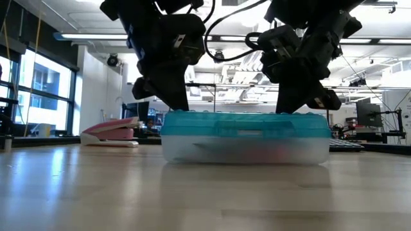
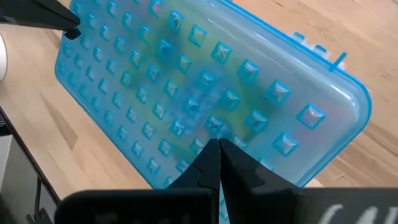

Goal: Pack school essentials
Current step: Close the supply box

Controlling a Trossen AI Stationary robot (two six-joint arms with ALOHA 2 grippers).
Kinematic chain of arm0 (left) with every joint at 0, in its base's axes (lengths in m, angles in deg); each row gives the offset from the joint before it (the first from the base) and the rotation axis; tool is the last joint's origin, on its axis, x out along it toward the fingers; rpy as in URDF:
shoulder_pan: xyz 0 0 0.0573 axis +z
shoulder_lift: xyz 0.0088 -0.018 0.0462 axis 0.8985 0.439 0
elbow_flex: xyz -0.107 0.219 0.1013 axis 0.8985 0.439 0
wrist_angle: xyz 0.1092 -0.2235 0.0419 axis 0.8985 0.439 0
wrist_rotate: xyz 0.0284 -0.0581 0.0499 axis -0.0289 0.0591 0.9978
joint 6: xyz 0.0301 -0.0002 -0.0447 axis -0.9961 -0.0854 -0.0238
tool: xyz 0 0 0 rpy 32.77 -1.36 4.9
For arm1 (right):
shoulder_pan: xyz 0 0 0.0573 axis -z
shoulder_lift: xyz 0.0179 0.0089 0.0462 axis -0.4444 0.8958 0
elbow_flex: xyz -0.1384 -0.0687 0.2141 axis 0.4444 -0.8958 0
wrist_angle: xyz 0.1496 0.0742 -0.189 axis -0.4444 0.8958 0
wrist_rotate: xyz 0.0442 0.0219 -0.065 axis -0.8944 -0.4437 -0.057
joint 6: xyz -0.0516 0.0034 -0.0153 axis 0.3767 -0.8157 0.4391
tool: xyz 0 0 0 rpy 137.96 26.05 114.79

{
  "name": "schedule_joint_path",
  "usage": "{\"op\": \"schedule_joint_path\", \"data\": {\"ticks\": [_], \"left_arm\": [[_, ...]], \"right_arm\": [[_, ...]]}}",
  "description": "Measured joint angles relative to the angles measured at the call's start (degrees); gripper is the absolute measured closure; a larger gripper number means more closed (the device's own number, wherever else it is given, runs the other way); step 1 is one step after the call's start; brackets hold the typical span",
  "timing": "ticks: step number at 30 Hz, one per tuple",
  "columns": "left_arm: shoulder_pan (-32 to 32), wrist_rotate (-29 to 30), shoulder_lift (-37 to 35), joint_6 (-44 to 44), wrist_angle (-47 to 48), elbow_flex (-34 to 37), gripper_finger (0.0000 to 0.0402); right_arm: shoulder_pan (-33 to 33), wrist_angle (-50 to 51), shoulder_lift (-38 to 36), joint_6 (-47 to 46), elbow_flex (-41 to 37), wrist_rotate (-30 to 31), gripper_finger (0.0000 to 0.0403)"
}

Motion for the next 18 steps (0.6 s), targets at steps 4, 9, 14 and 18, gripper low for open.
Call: {"op": "schedule_joint_path", "data": {"ticks": [4,9,14,18], "left_arm": [[0.5,0.1,0.0,0.2,0.0,0.0,0.0401],[0.9,-0.3,0.0,0.5,0.0,0.0,0.0401],[0.9,-0.3,-0.9,0.9,0.0,0.1,0.0401],[1.3,-0.1,-2.3,1.9,0.3,0.0,0.0401]], "right_arm": [[0.0,0.2,0.0,-0.8,0.0,-0.1,0.0403],[0.0,-0.1,0.0,-0.3,-0.1,-0.1,0.0403],[0.0,-1.8,-2.5,1.0,-0.4,0.7,0.0403],[1.3,-0.7,-7.2,2.9,-0.5,1.3,0.0403]]}}
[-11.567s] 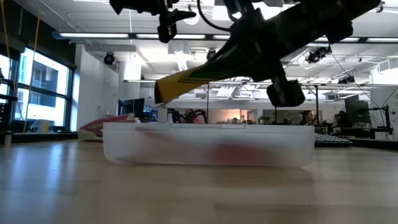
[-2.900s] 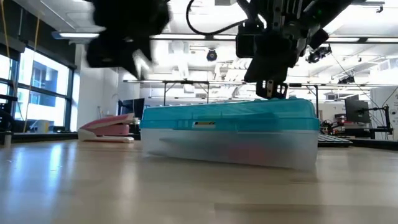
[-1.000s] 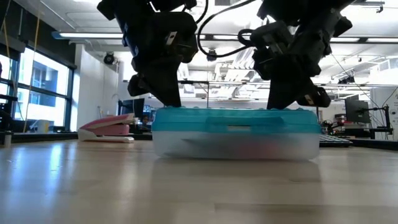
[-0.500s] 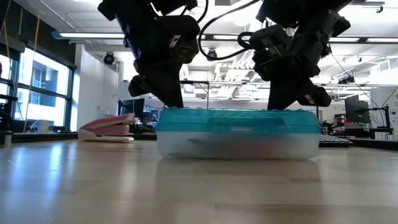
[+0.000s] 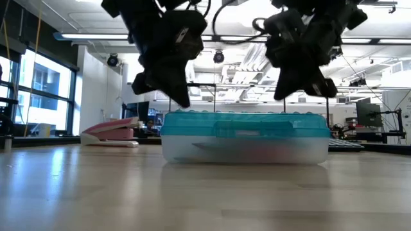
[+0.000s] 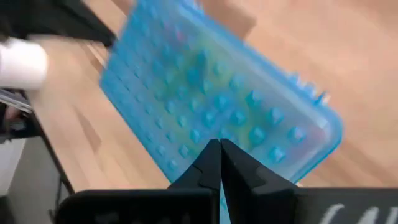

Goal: Pack school essentials
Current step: Close the supply box, then return to Home Position

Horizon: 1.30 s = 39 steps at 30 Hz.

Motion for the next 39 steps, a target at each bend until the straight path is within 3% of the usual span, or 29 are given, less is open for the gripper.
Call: {"op": "schedule_joint_path", "data": {"ticks": [13,24,33,39], "left_arm": [[3.7,-0.6,-6.5,-6.3,-0.2,-8.0,0.0401],[9.8,-0.6,-20.8,-11.8,-0.1,-12.8,0.0401],[10.5,6.1,-34.7,-20.3,2.4,-12.0,0.0401],[6.7,11.0,-42.2,-20.3,-0.9,-1.8,0.0401]], "right_arm": [[7.6,0.4,-17.7,15.7,0.2,0.1,0.0403],[17.3,0.5,-34.9,30.6,0.3,-0.1,0.0403],[23.2,0.9,-44.0,42.4,0.4,0.0,0.0403],[25.8,0.4,-46.0,45.9,0.4,1.1,0.0403]]}}
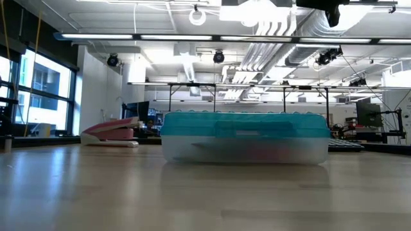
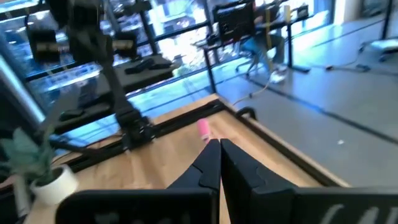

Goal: Pack school essentials
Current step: Return to Home Position

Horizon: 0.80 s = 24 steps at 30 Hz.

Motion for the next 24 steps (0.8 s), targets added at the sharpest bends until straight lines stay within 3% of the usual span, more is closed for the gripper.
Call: {"op": "schedule_joint_path", "data": {"ticks": [5,14,17,24], "left_arm": [[-0.4,-0.1,-7.1,2.8,-4.2,11.5,0.0401],[1.9,-11.4,-19.9,-1.6,-19.8,28.9,0.0401],[3.1,-11.9,-24.1,0.5,-19.7,32.5,0.0401],[3.5,-11.9,-33.3,1.0,-19.8,40.2,0.0401]], "right_arm": [[1.0,-0.8,-2.1,1.8,0.0,4.4,0.0403],[3.6,-1.9,-8.6,2.5,0.0,22.9,0.0403],[3.9,-2.5,-10.7,-1.0,0.0,23.0,0.0403],[2.3,-0.2,-11.6,-2.3,-2.6,12.9,0.0403]]}}
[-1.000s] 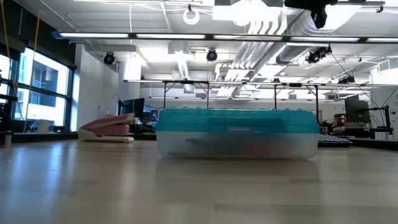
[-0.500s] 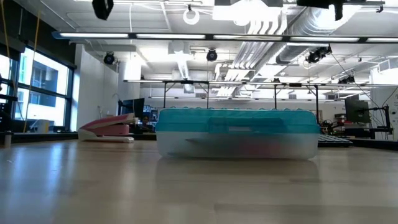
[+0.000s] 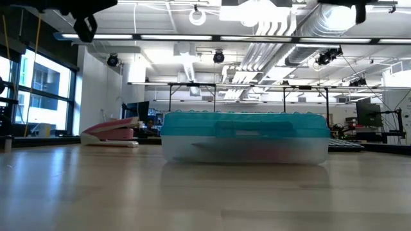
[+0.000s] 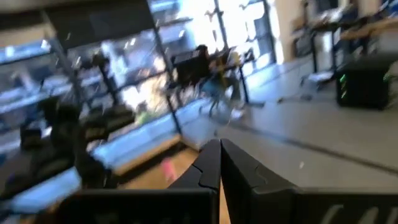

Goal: Pack school essentials
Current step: Return to Home Position

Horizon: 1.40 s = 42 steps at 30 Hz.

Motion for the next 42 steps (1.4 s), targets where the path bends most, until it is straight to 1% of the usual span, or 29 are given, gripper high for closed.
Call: {"op": "schedule_joint_path", "data": {"ticks": [3,10,13,15,20,24,28,32,36,38,40,42], "left_arm": [[0.0,0.0,-3.6,1.2,-0.5,3.0,0.0401],[0.0,-0.9,-10.6,0.9,-8.5,11.3,0.0401],[0.0,-0.1,-12.2,2.9,-11.9,15.0,0.0401],[0.0,-0.1,-12.6,3.0,-14.3,17.4,0.0401],[0.0,0.6,-12.7,4.4,-20.0,22.6,0.0401],[0.0,1.2,-12.7,6.3,-23.4,26.0,0.0401],[0.0,3.6,-12.6,4.8,-22.8,26.0,0.0401],[0.0,4.9,-12.6,2.6,-23.0,26.0,0.0401],[0.0,5.0,-12.6,2.8,-23.1,26.0,0.0401],[0.0,5.1,-12.6,2.8,-23.6,26.0,0.0401],[0.0,5.1,-12.6,2.8,-23.9,26.0,0.0401],[0.0,5.1,-12.6,2.8,-24.0,26.0,0.0401]], "right_arm": [[-1.3,-2.3,0.0,-1.5,-5.4,-1.2,0.0403],[-3.1,-17.7,0.0,-3.8,-17.8,-1.2,0.0403],[-3.1,-23.3,0.0,-5.4,-21.1,-1.8,0.0403],[-3.1,-24.1,0.0,-5.4,-22.4,-2.4,0.0403],[-3.1,-22.7,-1.0,-4.9,-23.1,-2.4,0.0403],[-3.1,-18.2,-4.0,-2.3,-23.1,-2.1,0.0403],[-3.0,-12.3,-8.8,-1.5,-23.1,-1.6,0.0403],[-3.1,-10.1,-13.7,-1.3,-23.1,-1.7,0.0403],[-3.1,-2.8,-16.3,-1.4,-23.1,-2.2,0.0403],[-3.1,0.2,-16.4,-2.7,-24.2,-1.0,0.0403],[-3.1,0.0,-16.4,-4.5,-26.2,-1.0,0.0403],[-3.1,-2.9,-16.4,-5.5,-28.5,-3.2,0.0403]]}}
